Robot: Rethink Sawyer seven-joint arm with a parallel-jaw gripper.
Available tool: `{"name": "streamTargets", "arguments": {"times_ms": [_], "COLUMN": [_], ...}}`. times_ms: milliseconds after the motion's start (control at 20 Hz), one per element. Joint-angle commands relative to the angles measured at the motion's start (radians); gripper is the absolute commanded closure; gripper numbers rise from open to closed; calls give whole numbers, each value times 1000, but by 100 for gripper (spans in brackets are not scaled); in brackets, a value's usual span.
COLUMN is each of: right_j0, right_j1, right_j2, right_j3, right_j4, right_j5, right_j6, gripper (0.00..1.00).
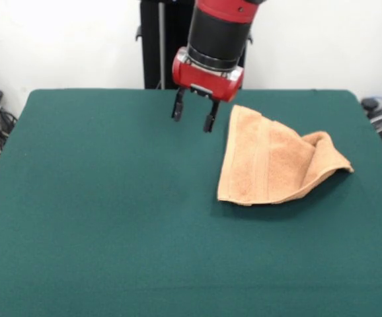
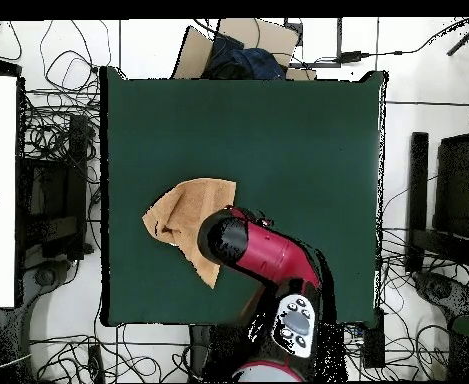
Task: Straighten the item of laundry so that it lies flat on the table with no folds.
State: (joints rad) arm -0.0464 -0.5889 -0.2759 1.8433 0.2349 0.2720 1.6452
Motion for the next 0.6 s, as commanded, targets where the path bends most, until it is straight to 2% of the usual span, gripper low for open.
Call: {"name": "streamTargets", "arguments": {"times_ms": [50, 200, 400, 600], "right_j0": [-121, -142, -211, -190], "right_j1": [-24, -27, -11, -22], "right_j2": [274, 304, 390, 371], "right_j3": [164, 182, 211, 204], "right_j4": [-22, -34, -47, -51], "right_j5": [-72, -91, -138, -117], "right_j6": [105, 119, 120, 138], "gripper": [0, 0, 0, 0]}}
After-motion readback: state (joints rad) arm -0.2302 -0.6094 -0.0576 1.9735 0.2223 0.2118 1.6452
